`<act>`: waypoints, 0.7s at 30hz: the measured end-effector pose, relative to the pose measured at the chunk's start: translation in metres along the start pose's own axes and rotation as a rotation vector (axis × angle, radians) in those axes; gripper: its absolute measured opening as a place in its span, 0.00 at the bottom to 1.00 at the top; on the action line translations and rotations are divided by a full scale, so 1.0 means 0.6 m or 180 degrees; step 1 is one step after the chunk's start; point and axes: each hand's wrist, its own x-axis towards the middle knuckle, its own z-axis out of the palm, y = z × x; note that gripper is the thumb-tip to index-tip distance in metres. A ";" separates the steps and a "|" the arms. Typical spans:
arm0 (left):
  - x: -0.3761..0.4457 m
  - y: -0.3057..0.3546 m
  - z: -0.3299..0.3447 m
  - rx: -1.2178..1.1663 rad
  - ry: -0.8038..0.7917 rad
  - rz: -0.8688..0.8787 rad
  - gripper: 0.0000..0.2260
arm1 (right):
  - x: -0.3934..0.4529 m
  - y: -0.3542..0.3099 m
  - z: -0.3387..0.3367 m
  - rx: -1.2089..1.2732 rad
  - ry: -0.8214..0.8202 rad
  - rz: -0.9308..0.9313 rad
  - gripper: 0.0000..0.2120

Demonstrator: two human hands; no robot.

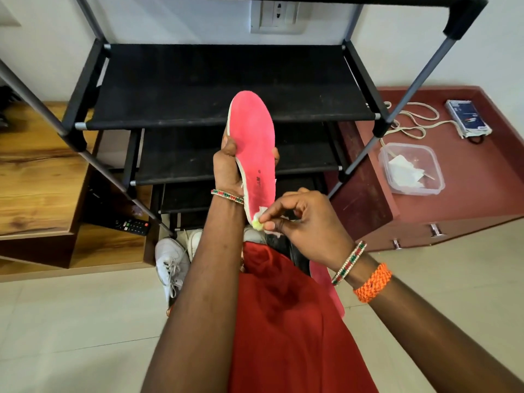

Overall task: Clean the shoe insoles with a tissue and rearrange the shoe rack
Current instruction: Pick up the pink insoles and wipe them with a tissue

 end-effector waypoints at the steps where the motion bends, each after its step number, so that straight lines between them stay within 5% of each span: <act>1: 0.002 0.000 0.000 0.0112 0.0149 0.0006 0.17 | -0.005 0.002 -0.006 0.0064 -0.0121 0.0047 0.08; 4: 0.003 -0.003 -0.001 0.0490 0.0317 0.0076 0.18 | -0.012 0.006 -0.032 0.0844 -0.0127 0.0142 0.08; 8: -0.001 -0.019 -0.002 0.0754 0.0373 0.0174 0.22 | 0.007 0.019 -0.064 0.1402 0.0489 0.0272 0.08; 13: -0.014 -0.045 0.028 0.0790 0.0727 0.0125 0.15 | 0.026 0.014 -0.061 0.1590 0.0676 0.0468 0.10; 16: -0.018 -0.064 0.035 0.1759 0.1001 0.0178 0.17 | 0.032 0.018 -0.056 0.1770 0.0816 0.0859 0.10; 21: -0.031 -0.076 0.047 0.2112 0.1144 0.0362 0.02 | 0.032 0.026 -0.069 0.2153 0.0863 0.1529 0.12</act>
